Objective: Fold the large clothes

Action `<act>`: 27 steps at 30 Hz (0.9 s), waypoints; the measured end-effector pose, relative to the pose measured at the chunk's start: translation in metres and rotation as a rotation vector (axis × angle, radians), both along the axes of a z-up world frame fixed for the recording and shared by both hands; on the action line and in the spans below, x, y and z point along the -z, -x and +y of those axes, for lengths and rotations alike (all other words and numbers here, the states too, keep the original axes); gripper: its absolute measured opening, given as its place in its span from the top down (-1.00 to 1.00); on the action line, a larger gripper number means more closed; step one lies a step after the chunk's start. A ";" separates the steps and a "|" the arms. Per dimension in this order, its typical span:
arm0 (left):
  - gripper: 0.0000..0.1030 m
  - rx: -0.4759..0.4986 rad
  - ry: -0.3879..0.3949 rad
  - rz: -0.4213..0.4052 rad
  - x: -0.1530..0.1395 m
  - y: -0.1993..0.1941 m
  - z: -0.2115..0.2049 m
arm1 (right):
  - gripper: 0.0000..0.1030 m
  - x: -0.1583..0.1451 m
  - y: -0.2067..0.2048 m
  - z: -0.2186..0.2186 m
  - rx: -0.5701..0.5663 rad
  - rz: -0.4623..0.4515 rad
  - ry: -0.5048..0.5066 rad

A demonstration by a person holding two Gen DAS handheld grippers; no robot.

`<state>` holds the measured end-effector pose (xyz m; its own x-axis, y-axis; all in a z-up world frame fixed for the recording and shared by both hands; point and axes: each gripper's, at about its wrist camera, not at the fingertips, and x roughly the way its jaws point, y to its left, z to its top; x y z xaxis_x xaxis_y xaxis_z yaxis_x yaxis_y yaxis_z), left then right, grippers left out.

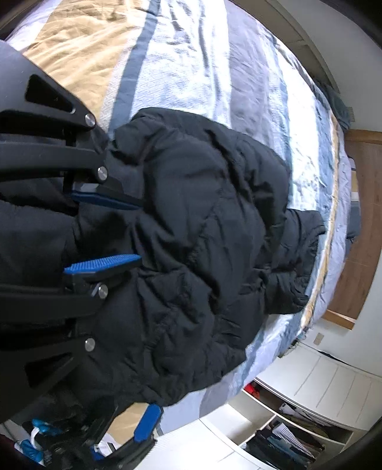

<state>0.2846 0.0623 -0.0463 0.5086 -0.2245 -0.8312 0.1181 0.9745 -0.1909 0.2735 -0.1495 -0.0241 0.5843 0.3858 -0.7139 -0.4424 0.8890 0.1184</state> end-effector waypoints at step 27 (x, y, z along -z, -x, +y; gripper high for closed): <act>0.42 -0.067 -0.159 -0.211 -0.048 0.089 -0.025 | -0.52 0.021 0.054 -0.081 0.222 0.083 0.031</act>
<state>0.1952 0.0373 0.0012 0.6839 -0.0600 -0.7271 0.0735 0.9972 -0.0132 0.2194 -0.2303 -0.0455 0.5915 0.2313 -0.7724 -0.2255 0.9672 0.1170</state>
